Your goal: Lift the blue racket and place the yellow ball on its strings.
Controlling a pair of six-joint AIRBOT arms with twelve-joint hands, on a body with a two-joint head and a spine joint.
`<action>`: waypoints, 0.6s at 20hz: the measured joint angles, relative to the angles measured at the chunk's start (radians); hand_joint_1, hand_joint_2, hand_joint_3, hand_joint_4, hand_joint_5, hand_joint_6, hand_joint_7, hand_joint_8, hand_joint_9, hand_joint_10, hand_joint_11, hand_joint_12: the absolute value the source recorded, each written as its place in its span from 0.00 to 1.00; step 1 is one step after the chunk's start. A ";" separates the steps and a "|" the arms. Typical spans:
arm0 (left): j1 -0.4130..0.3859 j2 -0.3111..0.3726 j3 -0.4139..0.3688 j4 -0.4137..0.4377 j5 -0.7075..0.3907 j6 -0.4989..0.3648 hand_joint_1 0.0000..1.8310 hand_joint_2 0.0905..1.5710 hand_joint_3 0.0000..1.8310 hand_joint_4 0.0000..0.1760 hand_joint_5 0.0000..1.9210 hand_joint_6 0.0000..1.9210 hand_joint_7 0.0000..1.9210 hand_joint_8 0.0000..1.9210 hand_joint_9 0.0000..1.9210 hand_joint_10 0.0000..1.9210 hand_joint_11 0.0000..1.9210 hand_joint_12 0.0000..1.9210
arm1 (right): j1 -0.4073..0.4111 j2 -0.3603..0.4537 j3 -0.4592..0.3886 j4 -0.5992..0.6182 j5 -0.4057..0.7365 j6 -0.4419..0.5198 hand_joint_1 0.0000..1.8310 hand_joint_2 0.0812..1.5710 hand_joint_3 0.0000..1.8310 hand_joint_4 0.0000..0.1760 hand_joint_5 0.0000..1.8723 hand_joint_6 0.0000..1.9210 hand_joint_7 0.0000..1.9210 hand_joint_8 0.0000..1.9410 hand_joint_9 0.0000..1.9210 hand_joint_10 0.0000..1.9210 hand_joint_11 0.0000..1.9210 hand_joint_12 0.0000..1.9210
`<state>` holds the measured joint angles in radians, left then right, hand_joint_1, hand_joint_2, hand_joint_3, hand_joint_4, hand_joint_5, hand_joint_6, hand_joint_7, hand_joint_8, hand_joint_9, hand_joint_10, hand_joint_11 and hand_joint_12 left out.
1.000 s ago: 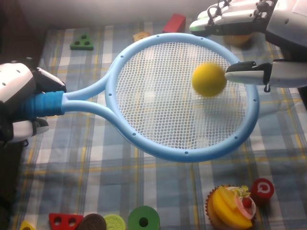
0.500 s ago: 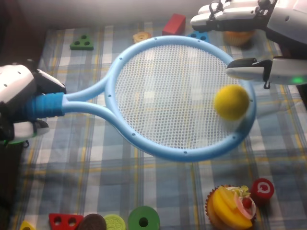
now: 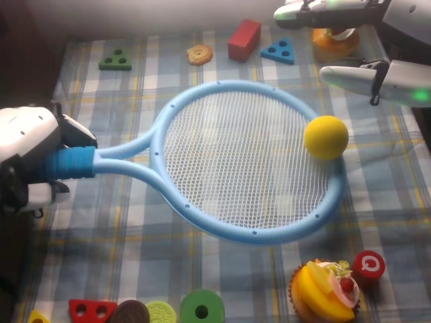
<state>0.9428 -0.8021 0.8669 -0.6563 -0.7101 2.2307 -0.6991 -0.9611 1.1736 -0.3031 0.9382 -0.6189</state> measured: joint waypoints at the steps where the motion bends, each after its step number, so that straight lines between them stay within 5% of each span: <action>1: -0.002 -0.013 0.013 -0.010 0.013 0.001 0.96 0.76 0.00 1.00 0.49 1.00 0.64 1.00 0.77 1.00 0.82 1.00 | -0.006 0.000 -0.001 0.003 0.000 0.000 0.26 0.88 0.00 0.00 0.28 0.00 0.29 0.00 0.27 0.00 0.05 0.47; 10: -0.016 -0.050 0.045 -0.064 0.039 0.058 0.94 0.75 0.00 1.00 0.47 1.00 0.63 1.00 0.75 1.00 0.79 1.00 | -0.029 0.000 -0.002 0.016 0.006 0.000 0.29 0.88 0.00 0.00 0.29 0.00 0.31 0.00 0.29 0.00 0.08 0.42; 12: -0.016 -0.050 0.047 -0.070 0.039 0.058 0.86 0.74 0.00 1.00 0.45 1.00 0.61 1.00 0.74 1.00 0.73 1.00 | -0.029 0.000 -0.002 0.023 0.007 0.000 0.30 0.88 0.00 0.00 0.29 0.00 0.31 0.00 0.29 0.00 0.06 0.47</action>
<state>0.9264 -0.8524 0.9134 -0.7265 -0.6708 2.2887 -0.7280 -0.9611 1.1721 -0.2798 0.9455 -0.6193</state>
